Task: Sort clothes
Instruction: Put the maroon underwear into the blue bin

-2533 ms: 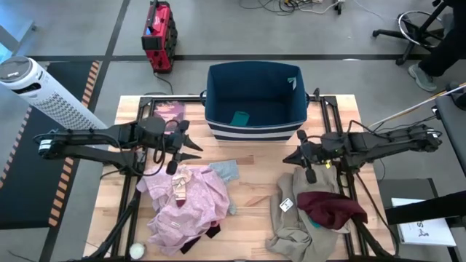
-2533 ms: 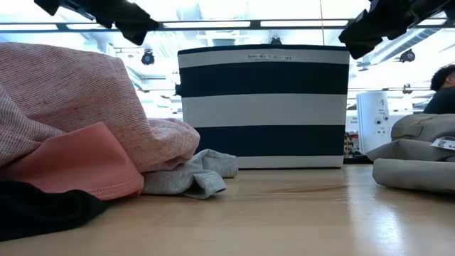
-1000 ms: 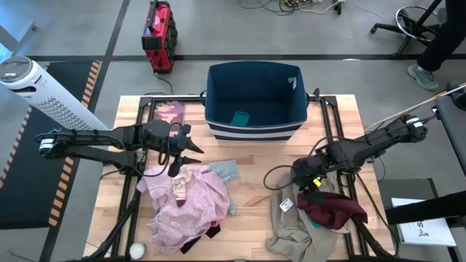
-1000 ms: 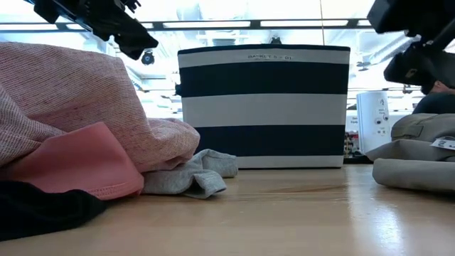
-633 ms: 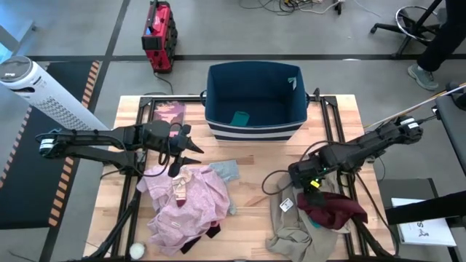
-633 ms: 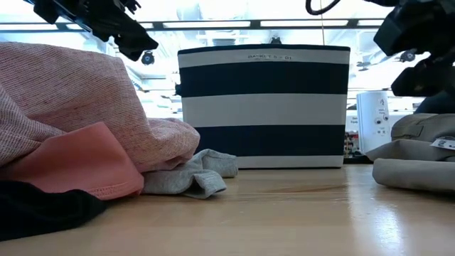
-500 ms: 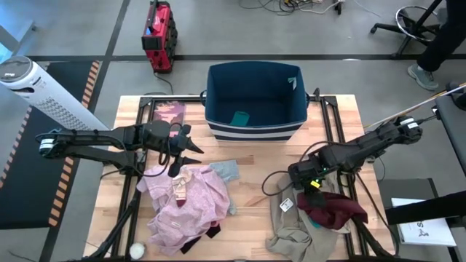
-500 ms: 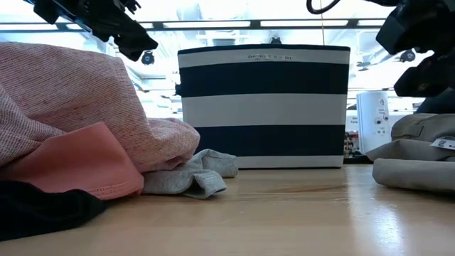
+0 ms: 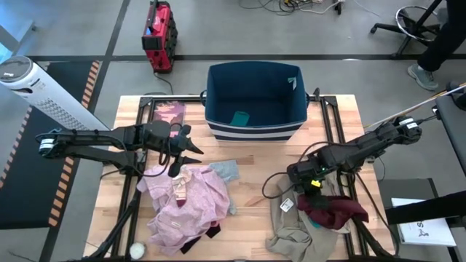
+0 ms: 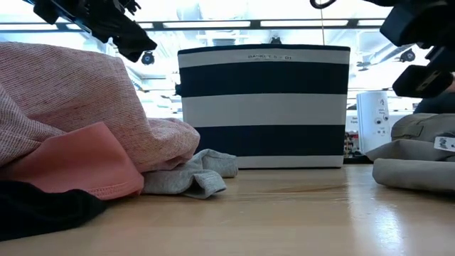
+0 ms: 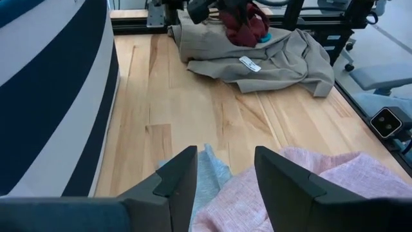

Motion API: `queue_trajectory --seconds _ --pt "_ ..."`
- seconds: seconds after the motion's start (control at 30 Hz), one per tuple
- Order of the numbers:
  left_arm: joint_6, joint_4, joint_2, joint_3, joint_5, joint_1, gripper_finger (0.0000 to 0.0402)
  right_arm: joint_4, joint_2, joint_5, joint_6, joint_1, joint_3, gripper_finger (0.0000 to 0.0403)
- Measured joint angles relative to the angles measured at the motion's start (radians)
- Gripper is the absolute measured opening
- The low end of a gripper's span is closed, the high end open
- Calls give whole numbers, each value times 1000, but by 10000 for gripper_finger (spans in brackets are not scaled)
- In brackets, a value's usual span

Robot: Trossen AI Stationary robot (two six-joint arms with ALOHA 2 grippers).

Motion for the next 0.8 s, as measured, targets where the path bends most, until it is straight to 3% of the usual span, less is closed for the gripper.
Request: queue_trajectory --seconds 0.17,0.37,0.8 --pt "0 0 0 0 0 0 151 -5 0 -1 10 0 42 0" --pt "0 1 1 0 0 0 151 -13 0 47 -23 0 190 0" --pt "8 2 2 0 0 0 135 -75 6 387 -168 0 525 0"
